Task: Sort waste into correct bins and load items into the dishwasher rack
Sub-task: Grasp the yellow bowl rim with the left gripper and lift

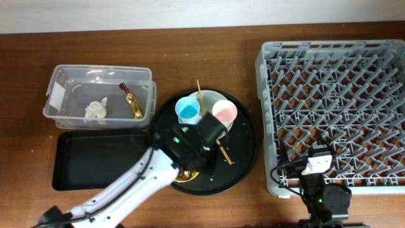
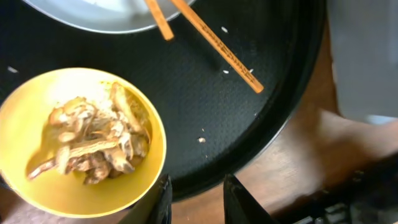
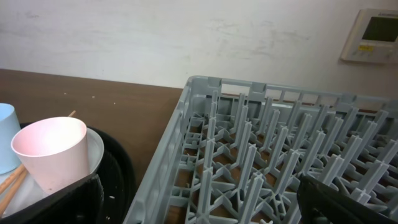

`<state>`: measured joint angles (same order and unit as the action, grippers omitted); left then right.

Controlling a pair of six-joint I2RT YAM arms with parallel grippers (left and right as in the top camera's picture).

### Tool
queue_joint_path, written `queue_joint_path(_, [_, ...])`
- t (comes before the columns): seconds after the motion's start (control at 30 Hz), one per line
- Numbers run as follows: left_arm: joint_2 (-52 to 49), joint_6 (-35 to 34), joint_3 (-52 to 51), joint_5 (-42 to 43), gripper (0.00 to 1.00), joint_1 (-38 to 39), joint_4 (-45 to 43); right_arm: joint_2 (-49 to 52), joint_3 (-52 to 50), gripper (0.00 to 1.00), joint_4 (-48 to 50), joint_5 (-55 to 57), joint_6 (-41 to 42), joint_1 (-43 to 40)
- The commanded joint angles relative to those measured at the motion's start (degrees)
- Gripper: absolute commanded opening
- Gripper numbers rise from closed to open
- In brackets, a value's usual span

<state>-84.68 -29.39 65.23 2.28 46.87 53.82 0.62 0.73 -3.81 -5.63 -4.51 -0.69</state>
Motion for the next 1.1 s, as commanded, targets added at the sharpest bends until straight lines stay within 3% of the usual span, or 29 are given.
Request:
queue_joint_path(0.0, [-1.3, -2.6, -2.9, -5.4, 0.24, 3.0, -3.2, -0.4, -0.4, 0.98, -0.1, 0.2, 0.5, 0.3])
queue_joint_path(0.13, [-4.5, -4.5, -3.5, -9.9, 0.24, 3.8, -3.8, -0.4, -0.4, 0.98, -0.1, 0.2, 0.5, 0.3])
queue_joint_path(0.5, [-12.7, -4.5, -3.5, -10.3, 0.24, 3.7, -5.8, -0.4, -0.4, 0.98, -0.1, 0.3, 0.5, 0.3])
queue_joint_path(0.73, [-13.5, -4.5, -3.5, -12.3, 0.24, 3.7, -5.8, -0.4, -0.4, 0.98, -0.1, 0.2, 0.5, 0.3])
queue_joint_path(0.87, [-13.5, -4.5, -3.5, -12.2, 0.16, 3.7, -5.8, -0.4, -0.4, 0.98, -0.1, 0.2, 0.5, 0.3])
queue_joint_path(1.07, [-14.0, -4.5, -4.3, -12.2, 0.16, 3.7, -5.8, -0.4, -0.4, 0.98, -0.1, 0.2, 0.5, 0.3])
